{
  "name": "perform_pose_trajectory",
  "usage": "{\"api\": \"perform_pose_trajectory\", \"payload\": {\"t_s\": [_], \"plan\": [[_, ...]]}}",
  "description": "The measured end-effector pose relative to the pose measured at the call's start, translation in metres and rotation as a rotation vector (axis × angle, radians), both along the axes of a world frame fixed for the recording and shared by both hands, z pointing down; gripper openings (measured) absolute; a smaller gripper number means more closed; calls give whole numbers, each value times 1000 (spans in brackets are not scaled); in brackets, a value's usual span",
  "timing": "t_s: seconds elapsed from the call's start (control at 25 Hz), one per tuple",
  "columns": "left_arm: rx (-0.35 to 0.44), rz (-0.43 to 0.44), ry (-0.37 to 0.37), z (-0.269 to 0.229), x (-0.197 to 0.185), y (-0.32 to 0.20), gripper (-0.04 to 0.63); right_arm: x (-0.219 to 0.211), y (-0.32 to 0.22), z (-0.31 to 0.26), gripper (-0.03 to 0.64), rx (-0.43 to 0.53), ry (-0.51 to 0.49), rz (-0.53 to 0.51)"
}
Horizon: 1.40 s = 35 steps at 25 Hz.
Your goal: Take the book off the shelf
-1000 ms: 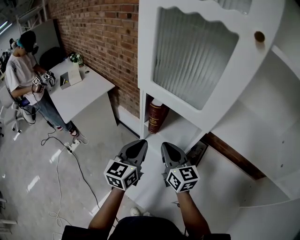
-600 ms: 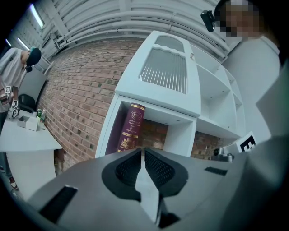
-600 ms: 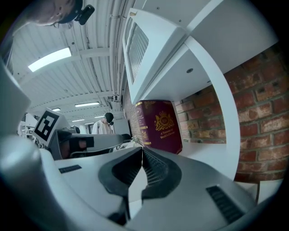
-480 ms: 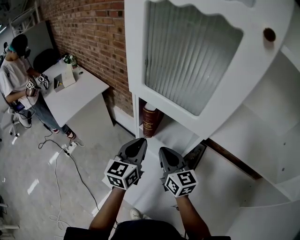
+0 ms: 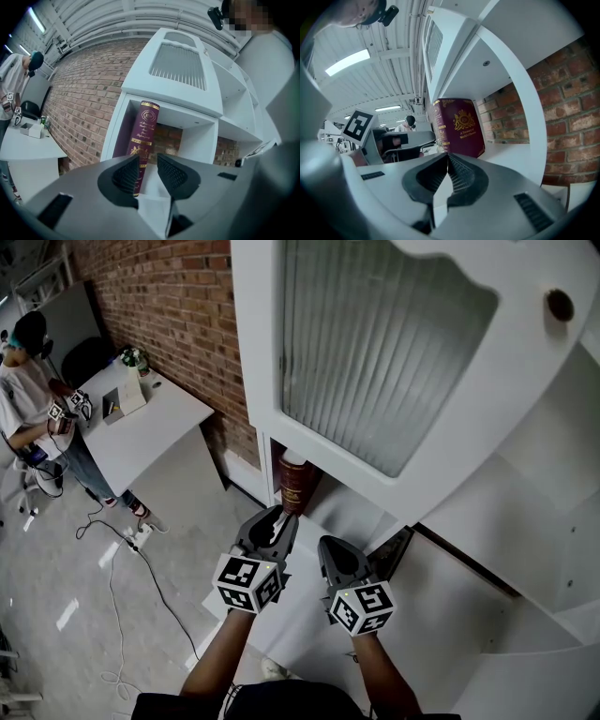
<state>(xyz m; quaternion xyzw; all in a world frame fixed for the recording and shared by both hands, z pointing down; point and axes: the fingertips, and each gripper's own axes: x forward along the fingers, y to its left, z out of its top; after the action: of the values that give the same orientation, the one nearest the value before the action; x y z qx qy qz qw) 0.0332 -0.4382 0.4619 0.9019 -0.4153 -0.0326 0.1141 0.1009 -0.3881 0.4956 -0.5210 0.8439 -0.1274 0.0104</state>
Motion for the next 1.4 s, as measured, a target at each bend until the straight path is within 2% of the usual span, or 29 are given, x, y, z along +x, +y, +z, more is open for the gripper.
{"api": "perform_pose_trajectory", "payload": {"t_s": [0.12,0.28,0.76,0.92,1.4], "plan": [[9,-23,4,0,1,-6,127,5,-1,4,19,-12,-2,6],[18,-39,-16,3,2,-14,183,10,-2,8,19,-18,12,8],[47,-5,-65,-4,18,-37,279,22,-4,18,19,-42,14,25],[60,-13,-70,-12,23,-46,293,25,-5,16,20,-45,14,31],[36,-31,-90,-4,34,-72,302,28,-6,18,19,-60,5,35]]}}
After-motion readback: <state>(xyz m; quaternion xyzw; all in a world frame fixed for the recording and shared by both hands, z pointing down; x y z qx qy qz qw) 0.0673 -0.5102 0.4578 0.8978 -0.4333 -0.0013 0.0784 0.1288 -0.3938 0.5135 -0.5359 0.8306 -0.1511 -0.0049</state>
